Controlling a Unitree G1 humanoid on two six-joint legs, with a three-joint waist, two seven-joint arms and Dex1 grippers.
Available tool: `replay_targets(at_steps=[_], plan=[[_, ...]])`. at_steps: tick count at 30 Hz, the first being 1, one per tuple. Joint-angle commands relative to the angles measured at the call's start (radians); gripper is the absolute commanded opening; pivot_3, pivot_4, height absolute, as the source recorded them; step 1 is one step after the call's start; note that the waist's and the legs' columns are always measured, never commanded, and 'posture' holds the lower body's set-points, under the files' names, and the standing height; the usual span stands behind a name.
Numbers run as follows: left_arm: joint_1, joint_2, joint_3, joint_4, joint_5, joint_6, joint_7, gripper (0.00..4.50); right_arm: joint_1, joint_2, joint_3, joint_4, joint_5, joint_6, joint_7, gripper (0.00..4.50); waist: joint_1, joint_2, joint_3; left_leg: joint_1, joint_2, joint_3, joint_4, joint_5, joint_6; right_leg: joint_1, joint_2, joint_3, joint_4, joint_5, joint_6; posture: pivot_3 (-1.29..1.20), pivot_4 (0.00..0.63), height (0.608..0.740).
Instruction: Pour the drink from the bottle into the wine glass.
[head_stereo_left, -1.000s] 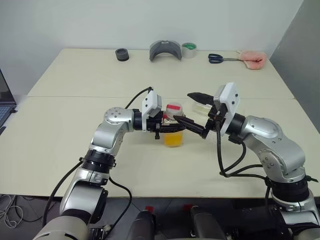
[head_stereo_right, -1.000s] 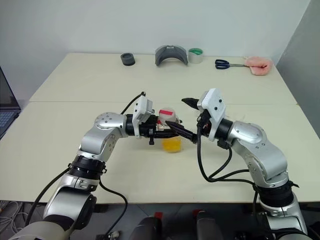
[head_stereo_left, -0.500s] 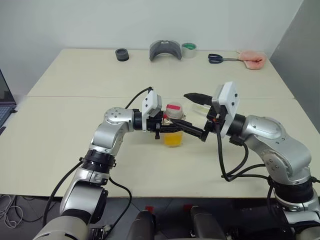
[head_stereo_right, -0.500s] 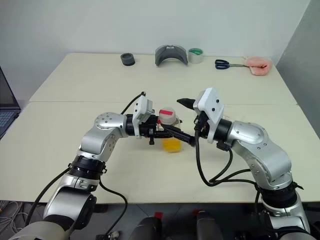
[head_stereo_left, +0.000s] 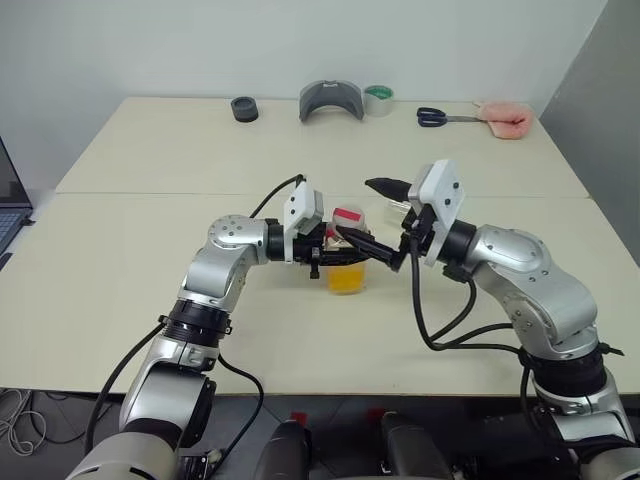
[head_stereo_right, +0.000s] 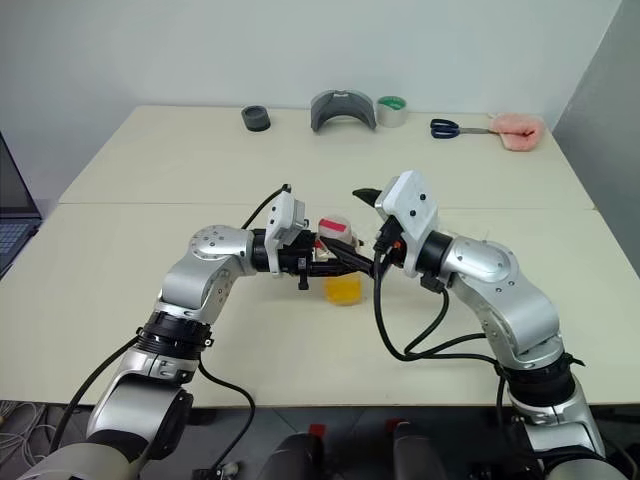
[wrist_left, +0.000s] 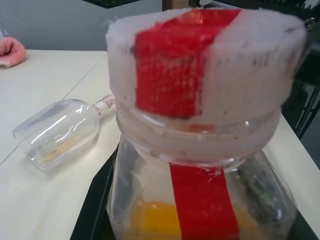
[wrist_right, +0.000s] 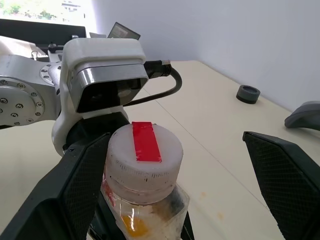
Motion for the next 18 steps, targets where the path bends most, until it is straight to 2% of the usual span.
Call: replay_targets(at_steps=[1,18], plan=[[-0.004,0.005,0.011,-0.047,-0.013,-0.001,0.002,1.69,-0.018,0.0,-0.014,-0.01,-0.013,-0.02,-0.006,4.5,0.0,0.0,0.0,0.0,0.0,0.0,0.0,0.0,0.0,0.0,0.0,0.0,0.0,0.0,0.0,0.0,0.15,0.74],[-0.005,0.005,0.01,-0.044,-0.013,-0.001,0.003,1.69,0.004,-0.031,-0.044,-0.025,0.006,-0.002,-0.003,4.5,0.0,0.0,0.0,0.0,0.0,0.0,0.0,0.0,0.0,0.0,0.0,0.0,0.0,0.0,0.0,0.0,0.15,0.74]])
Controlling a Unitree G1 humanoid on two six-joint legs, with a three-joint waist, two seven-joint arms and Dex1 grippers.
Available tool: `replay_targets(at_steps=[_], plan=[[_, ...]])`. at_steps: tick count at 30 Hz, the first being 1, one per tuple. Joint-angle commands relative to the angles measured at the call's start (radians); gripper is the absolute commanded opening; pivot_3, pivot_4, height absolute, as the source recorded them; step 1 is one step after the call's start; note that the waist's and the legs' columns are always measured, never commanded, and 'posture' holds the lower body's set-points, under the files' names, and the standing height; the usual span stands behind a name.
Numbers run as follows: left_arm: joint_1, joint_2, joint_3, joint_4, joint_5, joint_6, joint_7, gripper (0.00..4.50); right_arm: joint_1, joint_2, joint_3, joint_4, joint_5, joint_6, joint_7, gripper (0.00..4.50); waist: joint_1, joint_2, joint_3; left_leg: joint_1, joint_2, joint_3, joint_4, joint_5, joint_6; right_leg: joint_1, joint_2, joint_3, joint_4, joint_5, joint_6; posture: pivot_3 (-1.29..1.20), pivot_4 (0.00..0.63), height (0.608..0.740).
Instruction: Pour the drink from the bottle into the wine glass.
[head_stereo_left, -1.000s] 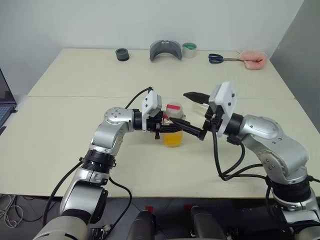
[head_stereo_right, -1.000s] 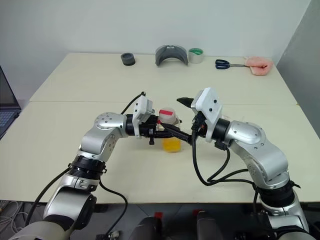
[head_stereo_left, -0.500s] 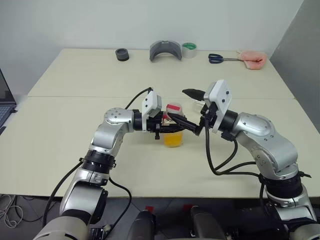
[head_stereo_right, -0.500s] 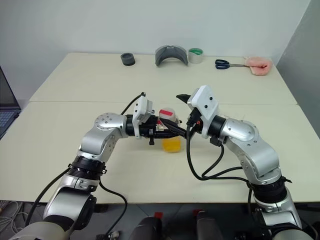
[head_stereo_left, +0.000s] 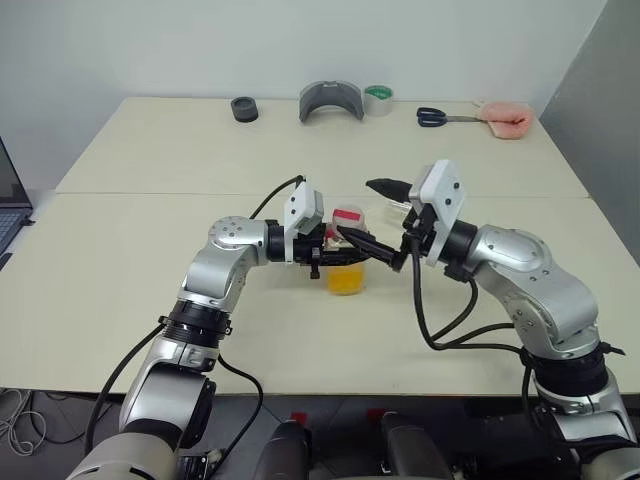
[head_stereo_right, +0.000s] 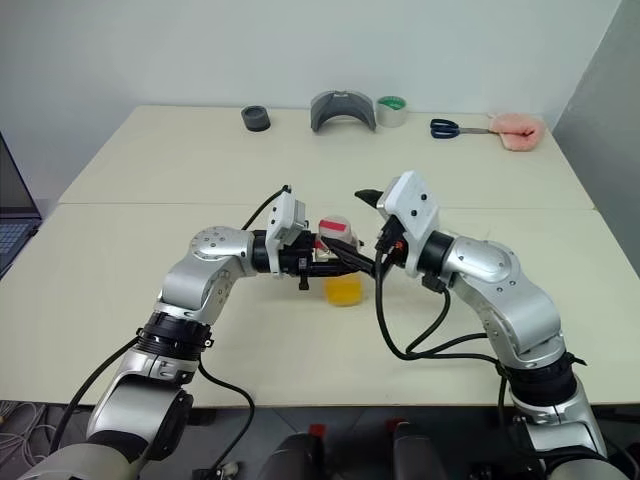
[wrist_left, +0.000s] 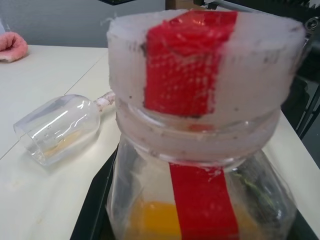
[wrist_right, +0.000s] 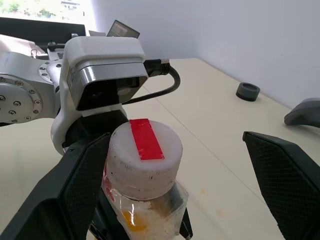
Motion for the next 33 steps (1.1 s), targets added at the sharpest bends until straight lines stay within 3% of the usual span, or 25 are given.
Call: replay_targets(at_steps=[1,33], plan=[[-0.006,0.005,0.01,-0.041,-0.012,-0.019,-0.01,1.69,0.002,-0.015,-0.041,-0.029,0.0,-0.003,-0.005,4.5,0.0,0.0,0.0,0.0,0.0,0.0,0.0,0.0,0.0,0.0,0.0,0.0,0.0,0.0,0.0,0.0,0.15,0.74],[-0.006,0.008,0.012,-0.026,-0.008,-0.036,-0.012,1.69,0.014,-0.033,-0.052,-0.043,0.02,0.0,0.005,4.5,0.0,0.0,0.0,0.0,0.0,0.0,0.0,0.0,0.0,0.0,0.0,0.0,0.0,0.0,0.0,0.0,0.15,0.74]])
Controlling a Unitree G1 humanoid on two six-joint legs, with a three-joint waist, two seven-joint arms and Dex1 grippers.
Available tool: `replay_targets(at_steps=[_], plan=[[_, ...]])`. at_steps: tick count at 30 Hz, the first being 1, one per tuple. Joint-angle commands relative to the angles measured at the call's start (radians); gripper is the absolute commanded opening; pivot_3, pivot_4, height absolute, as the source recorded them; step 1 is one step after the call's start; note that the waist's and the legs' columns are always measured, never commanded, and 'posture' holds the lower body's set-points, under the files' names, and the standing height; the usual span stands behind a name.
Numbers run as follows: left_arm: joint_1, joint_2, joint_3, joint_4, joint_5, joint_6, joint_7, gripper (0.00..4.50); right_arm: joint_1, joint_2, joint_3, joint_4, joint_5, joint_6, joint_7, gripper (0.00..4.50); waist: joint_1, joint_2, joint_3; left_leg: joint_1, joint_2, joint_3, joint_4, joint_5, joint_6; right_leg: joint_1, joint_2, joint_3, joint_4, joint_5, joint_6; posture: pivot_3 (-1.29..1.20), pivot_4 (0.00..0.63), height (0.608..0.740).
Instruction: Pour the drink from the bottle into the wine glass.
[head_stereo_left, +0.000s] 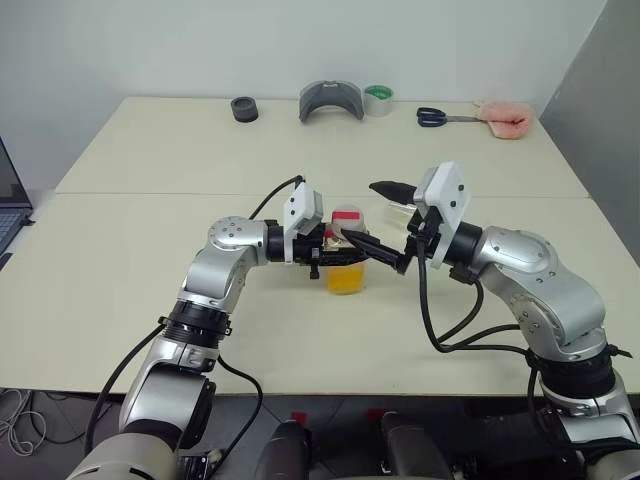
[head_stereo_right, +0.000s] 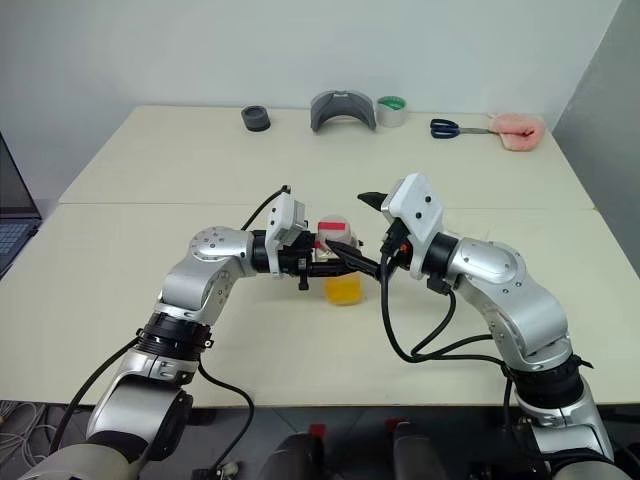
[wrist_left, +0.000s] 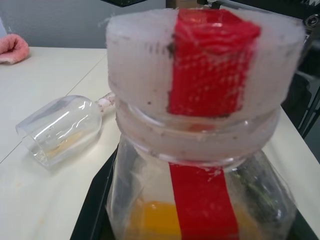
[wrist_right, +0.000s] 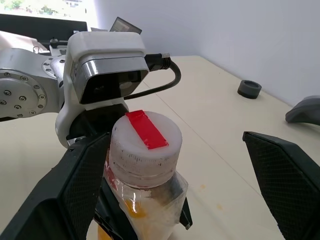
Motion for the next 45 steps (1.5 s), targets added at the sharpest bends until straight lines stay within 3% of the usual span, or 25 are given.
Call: replay_targets(at_steps=[1,23,33,45], plan=[[-0.008,0.008,0.012,-0.033,-0.012,-0.014,-0.01,1.69,0.0,-0.011,-0.043,-0.033,0.005,-0.003,-0.007,4.5,0.0,0.0,0.0,0.0,0.0,0.0,0.0,0.0,0.0,0.0,0.0,0.0,0.0,0.0,0.0,0.0,0.15,0.74],[-0.007,0.009,0.013,-0.071,-0.018,0.022,0.002,1.69,0.008,-0.019,-0.047,-0.05,0.031,0.008,-0.005,4.5,0.0,0.0,0.0,0.0,0.0,0.0,0.0,0.0,0.0,0.0,0.0,0.0,0.0,0.0,0.0,0.0,0.15,0.74],[0.003,0.005,0.014,-0.065,-0.016,0.013,0.005,1.69,0.008,-0.017,-0.079,-0.095,0.148,0.079,0.027,4.5,0.0,0.0,0.0,0.0,0.0,0.0,0.0,0.0,0.0,0.0,0.0,0.0,0.0,0.0,0.0,0.0,0.15,0.74],[0.003,-0.007,0.011,-0.058,-0.014,0.005,0.007,1.69,-0.071,-0.007,-0.052,-0.017,0.177,0.153,0.019,4.5,0.0,0.0,0.0,0.0,0.0,0.0,0.0,0.0,0.0,0.0,0.0,0.0,0.0,0.0,0.0,0.0,0.15,0.74]])
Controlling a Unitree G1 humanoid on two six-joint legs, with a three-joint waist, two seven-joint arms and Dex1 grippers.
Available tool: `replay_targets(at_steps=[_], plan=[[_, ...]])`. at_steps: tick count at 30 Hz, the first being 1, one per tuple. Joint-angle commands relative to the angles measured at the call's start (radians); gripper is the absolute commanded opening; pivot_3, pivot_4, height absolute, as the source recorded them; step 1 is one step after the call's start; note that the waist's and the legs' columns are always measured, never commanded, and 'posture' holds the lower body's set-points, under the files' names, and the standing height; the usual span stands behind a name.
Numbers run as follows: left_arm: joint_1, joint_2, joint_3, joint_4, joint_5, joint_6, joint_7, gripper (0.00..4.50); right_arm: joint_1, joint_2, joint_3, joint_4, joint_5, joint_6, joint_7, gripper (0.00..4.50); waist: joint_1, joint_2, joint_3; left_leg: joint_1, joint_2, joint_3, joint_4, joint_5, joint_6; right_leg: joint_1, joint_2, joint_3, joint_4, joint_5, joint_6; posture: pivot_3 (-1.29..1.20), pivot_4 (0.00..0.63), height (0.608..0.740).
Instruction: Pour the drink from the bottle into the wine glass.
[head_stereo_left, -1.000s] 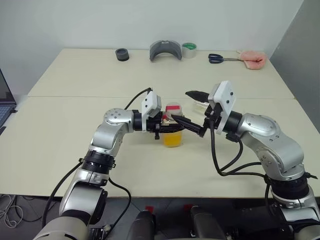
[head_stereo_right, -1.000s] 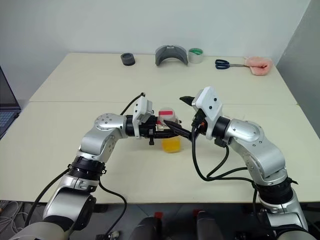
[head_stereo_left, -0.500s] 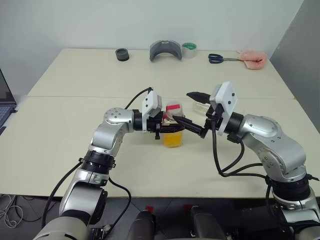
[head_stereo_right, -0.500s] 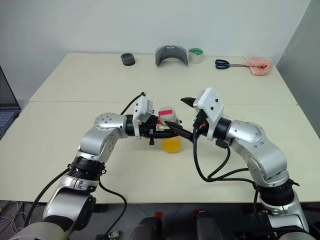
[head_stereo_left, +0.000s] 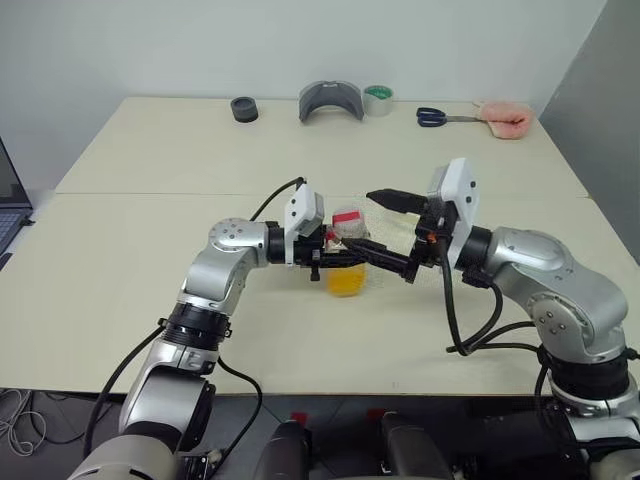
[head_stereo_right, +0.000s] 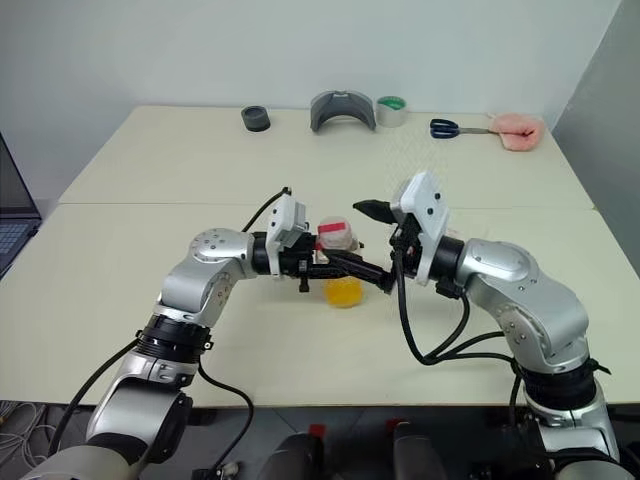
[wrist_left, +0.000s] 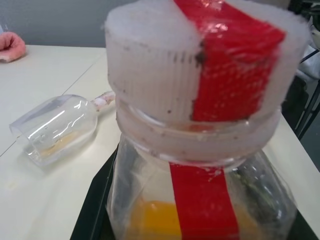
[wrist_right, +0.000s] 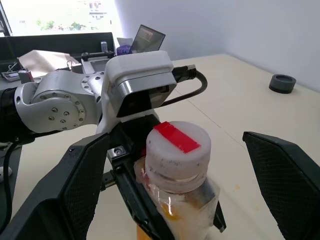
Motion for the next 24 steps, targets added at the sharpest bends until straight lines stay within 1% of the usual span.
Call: replay_targets(at_steps=[1,5,11,14,19,20,23,24], plan=[[-0.008,-0.004,0.01,-0.028,-0.012,-0.022,0.001,1.69,-0.045,0.017,0.017,0.023,-0.012,-0.001,-0.009,4.5,0.0,0.0,0.0,0.0,0.0,0.0,0.0,0.0,0.0,0.0,0.0,0.0,0.0,0.0,0.0,0.0,0.15,0.74],[-0.006,-0.006,0.01,-0.025,-0.01,-0.028,-0.001,1.69,-0.079,0.03,0.051,0.067,-0.033,-0.012,0.01,4.5,0.0,0.0,0.0,0.0,0.0,0.0,0.0,0.0,0.0,0.0,0.0,0.0,0.0,0.0,0.0,0.0,0.15,0.74],[-0.003,-0.004,0.011,-0.024,-0.009,-0.033,-0.001,1.69,-0.094,0.041,0.063,0.087,-0.043,-0.014,0.026,4.5,0.0,0.0,0.0,0.0,0.0,0.0,0.0,0.0,0.0,0.0,0.0,0.0,0.0,0.0,0.0,0.0,0.15,0.74],[0.006,-0.003,0.011,-0.027,-0.009,-0.037,-0.002,1.69,-0.091,0.047,0.068,0.086,-0.047,-0.017,0.026,3.87,0.0,0.0,0.0,0.0,0.0,0.0,0.0,0.0,0.0,0.0,0.0,0.0,0.0,0.0,0.0,0.0,0.15,0.74],[0.007,-0.003,0.01,-0.023,-0.007,-0.042,-0.001,1.69,-0.082,0.062,0.064,0.073,-0.042,-0.02,0.019,2.11,0.0,0.0,0.0,0.0,0.0,0.0,0.0,0.0,0.0,0.0,0.0,0.0,0.0,0.0,0.0,0.0,0.15,0.74],[0.006,-0.003,0.01,-0.022,-0.007,-0.043,-0.001,1.69,-0.081,0.064,0.063,0.07,-0.041,-0.02,0.018,1.82,0.0,0.0,0.0,0.0,0.0,0.0,0.0,0.0,0.0,0.0,0.0,0.0,0.0,0.0,0.0,0.0,0.15,0.74],[0.006,-0.003,0.01,-0.024,-0.008,-0.043,0.0,1.69,-0.07,0.068,0.064,0.056,-0.048,-0.03,0.013,1.82,0.0,0.0,0.0,0.0,0.0,0.0,0.0,0.0,0.0,0.0,0.0,0.0,0.0,0.0,0.0,0.0,0.15,0.74],[0.007,-0.003,0.01,-0.026,-0.009,-0.041,0.001,1.69,-0.064,0.055,0.078,0.044,-0.081,-0.061,0.013,1.82,0.0,0.0,0.0,0.0,0.0,0.0,0.0,0.0,0.0,0.0,0.0,0.0,0.0,0.0,0.0,0.0,0.15,0.74]])
